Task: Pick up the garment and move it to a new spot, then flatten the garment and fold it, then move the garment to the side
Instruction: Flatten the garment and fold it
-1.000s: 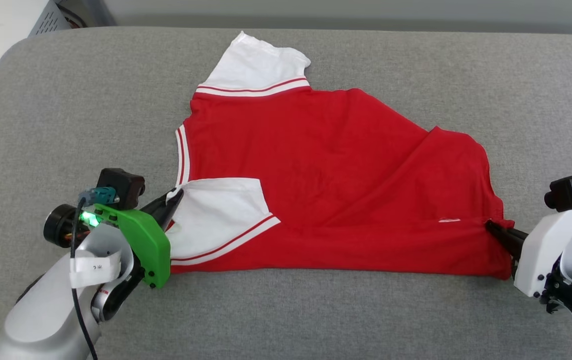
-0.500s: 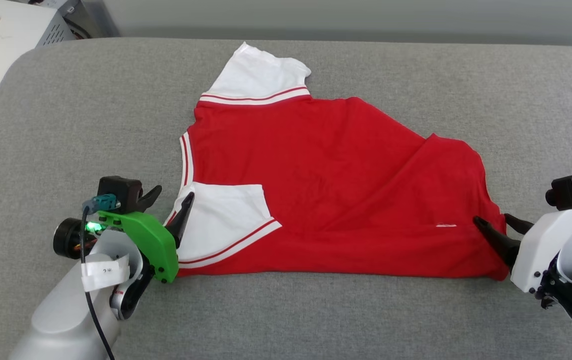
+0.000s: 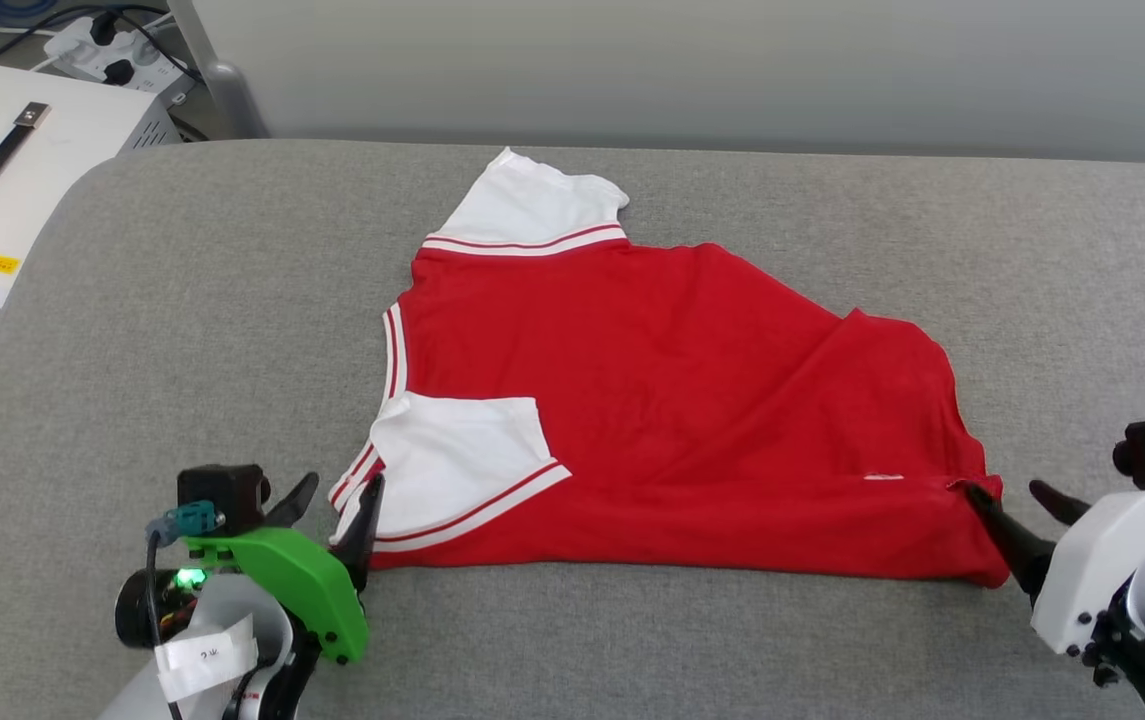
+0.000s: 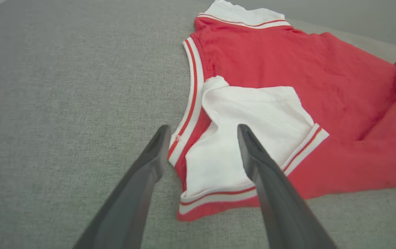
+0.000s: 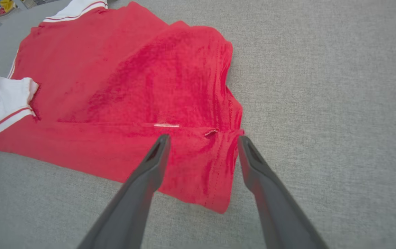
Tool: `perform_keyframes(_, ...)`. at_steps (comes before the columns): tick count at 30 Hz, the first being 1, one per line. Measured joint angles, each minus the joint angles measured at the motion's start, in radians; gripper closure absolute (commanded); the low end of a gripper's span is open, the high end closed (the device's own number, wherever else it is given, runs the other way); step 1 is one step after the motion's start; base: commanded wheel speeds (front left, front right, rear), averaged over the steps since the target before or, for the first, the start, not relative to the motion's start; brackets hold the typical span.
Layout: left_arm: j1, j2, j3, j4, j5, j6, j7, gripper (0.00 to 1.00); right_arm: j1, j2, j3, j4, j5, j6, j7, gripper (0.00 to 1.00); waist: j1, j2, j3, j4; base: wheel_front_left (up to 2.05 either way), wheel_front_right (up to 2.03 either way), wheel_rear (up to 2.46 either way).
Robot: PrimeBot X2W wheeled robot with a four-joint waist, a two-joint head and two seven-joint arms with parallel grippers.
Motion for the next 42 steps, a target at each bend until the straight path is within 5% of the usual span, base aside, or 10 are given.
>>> perform_keyframes(13,0.07,0.094,-0.028,-0.142,0.02,0.214,0.233,0.0,0.091,0.163,-0.116,-0.192,-0.145,0.0,0.174,0.0,0.0,0.0,0.054,-0.037,0.0,0.0,0.0)
perform_keyframes(22,0.05,0.11,-0.054,-0.125,0.031,0.221,0.29,0.0,0.091,0.183,-0.121,-0.217,-0.166,0.0,0.184,0.0,0.0,0.0,0.114,-0.061,0.0,0.0,0.0)
perform_keyframes(23,0.044,0.111,-0.057,-0.122,0.03,0.215,0.296,0.14,0.091,0.182,-0.123,-0.217,-0.17,0.0,0.185,0.0,0.0,0.0,0.119,-0.063,0.0,0.0,0.0)
perform_keyframes(24,0.039,0.111,-0.059,-0.121,0.03,0.211,0.303,0.67,0.091,0.182,-0.125,-0.217,-0.176,0.0,0.187,0.0,0.0,0.0,0.123,-0.063,0.0,0.0,0.0)
perform_keyframes(26,0.029,0.109,-0.064,-0.119,0.029,0.196,0.308,1.0,0.091,0.182,-0.132,-0.217,-0.186,0.0,0.191,0.0,0.0,0.0,0.126,-0.06,0.0,0.0,0.0)
perform_keyframes(32,0.027,0.078,-0.067,-0.121,0.013,0.167,0.288,1.0,0.091,0.194,-0.168,-0.199,-0.219,0.0,0.209,0.0,0.0,0.0,0.105,-0.039,0.0,0.0,0.0)
perform_keyframes(42,0.063,0.081,-0.068,-0.224,0.01,0.179,0.263,1.0,0.067,0.235,-0.199,-0.054,-0.246,0.0,0.238,0.0,0.0,0.0,0.075,0.016,0.0,0.0,0.0)
